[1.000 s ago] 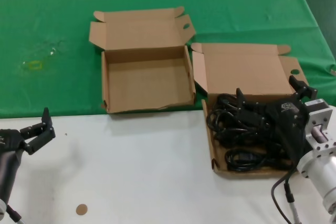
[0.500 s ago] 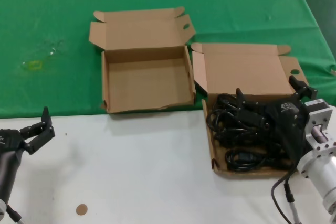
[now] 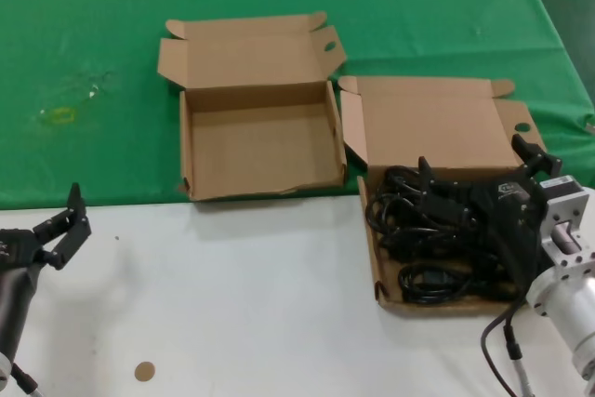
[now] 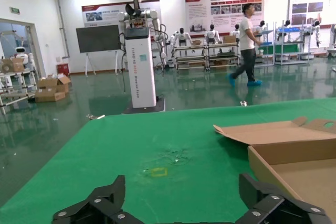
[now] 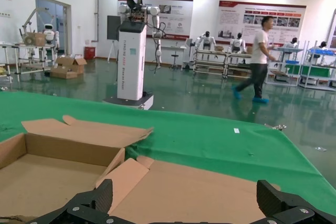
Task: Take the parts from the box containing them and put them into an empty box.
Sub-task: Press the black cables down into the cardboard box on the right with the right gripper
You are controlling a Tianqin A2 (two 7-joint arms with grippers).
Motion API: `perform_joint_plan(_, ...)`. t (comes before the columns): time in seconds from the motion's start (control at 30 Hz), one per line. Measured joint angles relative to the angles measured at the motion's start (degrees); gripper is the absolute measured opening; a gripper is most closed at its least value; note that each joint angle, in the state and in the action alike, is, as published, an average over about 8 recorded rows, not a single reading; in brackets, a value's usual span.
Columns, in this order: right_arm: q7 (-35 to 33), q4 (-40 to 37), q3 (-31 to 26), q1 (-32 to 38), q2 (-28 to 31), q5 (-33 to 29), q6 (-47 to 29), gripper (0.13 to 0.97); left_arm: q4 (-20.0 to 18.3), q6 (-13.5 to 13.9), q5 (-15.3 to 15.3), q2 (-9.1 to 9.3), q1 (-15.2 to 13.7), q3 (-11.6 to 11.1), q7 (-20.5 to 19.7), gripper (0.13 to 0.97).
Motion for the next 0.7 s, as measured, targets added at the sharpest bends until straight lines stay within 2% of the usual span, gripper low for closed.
perform_joint_plan(0.13, 0.4, 0.6, -0.9, -0.3, 1.4, 0.8, 0.8, 0.966, 0.0, 0.0, 0.0, 0.0, 0.0, 0.0, 0.0, 0.742)
perform_joint_plan(0.27, 1.0, 1.7, -2.9, -0.6, 4.7, 3.0, 2.4, 0.966, 0.0, 0.0, 0.0, 0.0, 0.0, 0.0, 0.0, 0.742)
perform_joint_plan(0.43, 1.5, 3.1, -7.6, -0.5, 11.1, 8.0, 5.0, 0.966, 0.0, 0.0, 0.0, 0.0, 0.0, 0.0, 0.0, 0.608)
perform_joint_plan(0.7, 1.0, 6.4, -16.7, 0.1, 25.4, 17.2, 8.3, 0.966, 0.0, 0.0, 0.0, 0.0, 0.0, 0.0, 0.0, 0.428)
